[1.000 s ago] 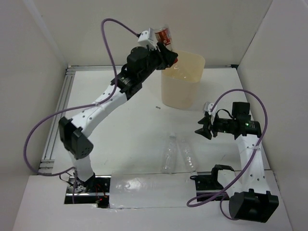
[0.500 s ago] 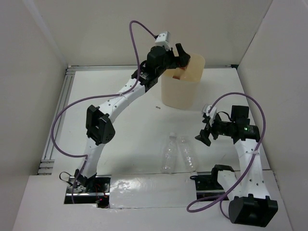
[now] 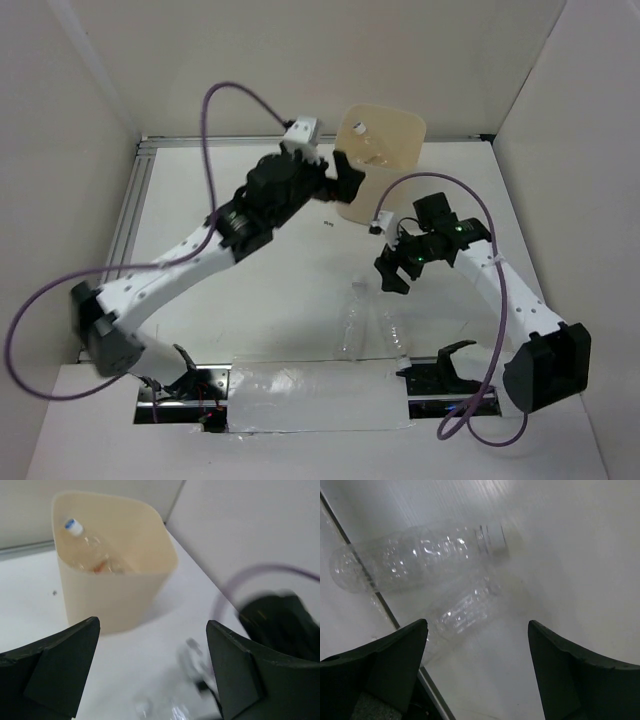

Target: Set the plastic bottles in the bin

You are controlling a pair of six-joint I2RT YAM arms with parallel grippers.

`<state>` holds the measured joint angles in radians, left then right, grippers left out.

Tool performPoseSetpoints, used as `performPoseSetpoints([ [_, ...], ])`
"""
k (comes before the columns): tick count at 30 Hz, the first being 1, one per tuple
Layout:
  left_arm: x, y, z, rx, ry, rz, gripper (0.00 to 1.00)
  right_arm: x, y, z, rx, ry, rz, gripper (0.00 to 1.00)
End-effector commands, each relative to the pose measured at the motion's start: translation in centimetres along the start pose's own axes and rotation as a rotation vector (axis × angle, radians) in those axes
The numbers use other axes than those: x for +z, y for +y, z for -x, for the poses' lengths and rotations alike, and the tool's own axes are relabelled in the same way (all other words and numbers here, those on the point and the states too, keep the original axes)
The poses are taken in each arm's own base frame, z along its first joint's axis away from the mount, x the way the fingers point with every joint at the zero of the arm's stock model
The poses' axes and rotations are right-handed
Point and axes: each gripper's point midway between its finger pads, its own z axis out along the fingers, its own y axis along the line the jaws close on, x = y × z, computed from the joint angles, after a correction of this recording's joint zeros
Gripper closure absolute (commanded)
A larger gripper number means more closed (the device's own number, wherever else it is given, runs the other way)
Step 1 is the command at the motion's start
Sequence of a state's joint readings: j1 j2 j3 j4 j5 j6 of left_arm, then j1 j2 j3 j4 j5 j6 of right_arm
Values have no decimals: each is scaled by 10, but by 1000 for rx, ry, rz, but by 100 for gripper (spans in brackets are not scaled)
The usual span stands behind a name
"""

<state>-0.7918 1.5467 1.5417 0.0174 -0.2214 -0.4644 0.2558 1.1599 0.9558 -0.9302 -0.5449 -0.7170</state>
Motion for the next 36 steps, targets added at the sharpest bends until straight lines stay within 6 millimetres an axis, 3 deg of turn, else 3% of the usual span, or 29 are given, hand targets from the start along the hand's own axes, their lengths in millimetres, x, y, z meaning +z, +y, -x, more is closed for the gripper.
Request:
performPoseSetpoints([
  [1, -67, 2, 3, 64, -71, 28, 0, 9, -13, 28, 56, 37, -92, 13],
  [3, -106, 17, -42, 58, 24, 69, 0, 25, -18, 21, 117, 101, -91, 13],
  [4, -117, 23, -57, 55, 54, 85, 0, 31, -18, 20, 136, 130, -91, 10],
  [6, -143, 35, -109, 50, 173, 126, 0, 42, -19, 10, 187, 208, -112, 9],
  [9, -170, 43, -139, 18, 242, 162, 0, 60, -15, -2, 215, 311, -88, 9],
  [12, -189, 40, -177, 20, 317, 157, 0, 62, -9, -8, 209, 365, -83, 9],
  [20, -196, 36, -215, 46, 416, 132, 0, 60, 6, -37, 226, 546, -55, 9],
  [29, -174, 20, -246, 65, 451, 95, 0, 57, 14, -62, 235, 680, -24, 10],
  [31, -168, 16, -249, 71, 454, 84, 0, 58, 18, -75, 257, 725, 7, 18],
  [36, -159, 8, -260, 82, 469, 80, 0, 69, 21, -85, 278, 743, 52, 21],
])
